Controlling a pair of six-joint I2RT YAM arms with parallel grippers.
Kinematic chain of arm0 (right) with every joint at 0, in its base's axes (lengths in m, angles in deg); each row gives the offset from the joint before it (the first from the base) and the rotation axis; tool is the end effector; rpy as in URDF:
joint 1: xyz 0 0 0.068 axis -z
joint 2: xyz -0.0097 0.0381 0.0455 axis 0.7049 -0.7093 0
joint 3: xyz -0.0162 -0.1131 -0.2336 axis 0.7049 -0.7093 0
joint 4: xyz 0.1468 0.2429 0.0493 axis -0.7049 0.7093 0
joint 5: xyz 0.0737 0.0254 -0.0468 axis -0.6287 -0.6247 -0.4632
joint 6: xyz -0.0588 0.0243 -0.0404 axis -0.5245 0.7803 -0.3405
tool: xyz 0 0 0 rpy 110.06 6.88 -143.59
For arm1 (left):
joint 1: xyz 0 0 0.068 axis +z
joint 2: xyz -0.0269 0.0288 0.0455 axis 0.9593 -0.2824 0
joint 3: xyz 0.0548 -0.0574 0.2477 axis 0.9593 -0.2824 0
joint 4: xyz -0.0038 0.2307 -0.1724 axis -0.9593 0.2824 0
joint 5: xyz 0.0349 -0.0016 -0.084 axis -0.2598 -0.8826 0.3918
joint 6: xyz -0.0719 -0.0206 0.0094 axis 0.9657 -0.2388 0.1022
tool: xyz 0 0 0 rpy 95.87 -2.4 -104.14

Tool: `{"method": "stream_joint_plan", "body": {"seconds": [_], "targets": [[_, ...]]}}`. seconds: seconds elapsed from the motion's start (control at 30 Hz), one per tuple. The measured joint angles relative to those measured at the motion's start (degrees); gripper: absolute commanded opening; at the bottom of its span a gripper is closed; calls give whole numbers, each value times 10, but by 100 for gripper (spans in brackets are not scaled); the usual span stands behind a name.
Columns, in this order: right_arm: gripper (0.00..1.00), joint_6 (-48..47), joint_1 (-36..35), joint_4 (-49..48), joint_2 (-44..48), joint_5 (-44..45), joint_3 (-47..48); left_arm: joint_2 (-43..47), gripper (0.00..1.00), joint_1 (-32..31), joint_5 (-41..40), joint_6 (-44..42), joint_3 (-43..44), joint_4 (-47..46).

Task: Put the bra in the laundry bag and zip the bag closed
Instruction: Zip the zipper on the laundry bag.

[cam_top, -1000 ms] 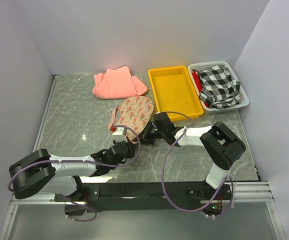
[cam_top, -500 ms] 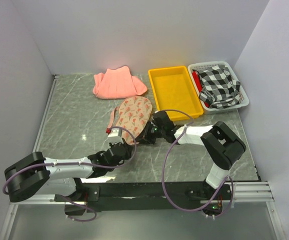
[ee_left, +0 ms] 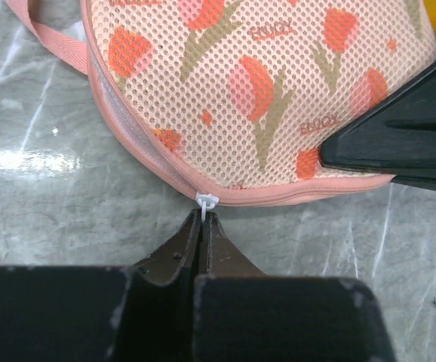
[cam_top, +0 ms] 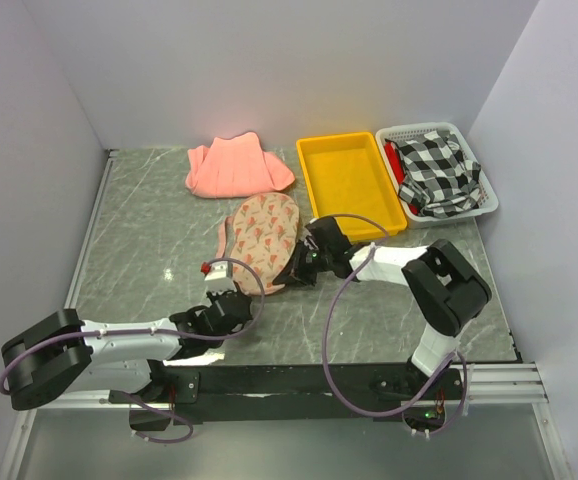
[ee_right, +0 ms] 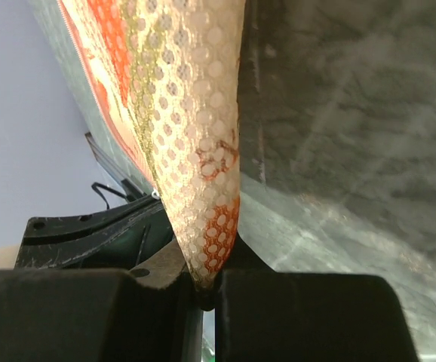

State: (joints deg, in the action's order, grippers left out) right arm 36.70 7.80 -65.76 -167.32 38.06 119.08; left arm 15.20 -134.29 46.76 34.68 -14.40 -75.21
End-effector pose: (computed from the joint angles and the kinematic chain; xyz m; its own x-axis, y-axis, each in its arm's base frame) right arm 0.2763 0.2473 0.0976 -0.9778 0.1975 -0.0699 0.0681 0.6154 0.7853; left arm 0.1503 -0.1899 0.0976 -0.5489 -0.3686 -0.7502 0.0196 0.8916 -0.4524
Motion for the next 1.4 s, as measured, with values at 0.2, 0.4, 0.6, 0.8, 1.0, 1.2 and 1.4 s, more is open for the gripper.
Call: {"method": "stream_joint_plan", "body": {"seconds": [0.2, 0.4, 0.6, 0.8, 1.0, 1.2, 1.4], "targets": [[0, -62, 3, 44, -32, -21, 50, -5, 1, 0, -17, 15, 0, 17], [0, -130, 6, 108, -36, -10, 76, -27, 1, 0, -26, 36, 7, 41], [0, -176, 7, 154, -41, 10, 98, -28, 1, 0, -26, 49, 8, 44], [0, -220, 7, 201, -66, 33, 139, -24, 1, 0, -25, 60, 10, 52], [6, -250, 7, 239, -69, 53, 162, -16, 1, 0, -24, 70, 10, 54], [46, -257, 13, 245, -70, 48, 168, -20, 1, 0, -21, 60, 11, 46], [86, -221, 41, 207, -65, 49, 142, -47, 1, 1, -20, 42, 23, 38]]}}
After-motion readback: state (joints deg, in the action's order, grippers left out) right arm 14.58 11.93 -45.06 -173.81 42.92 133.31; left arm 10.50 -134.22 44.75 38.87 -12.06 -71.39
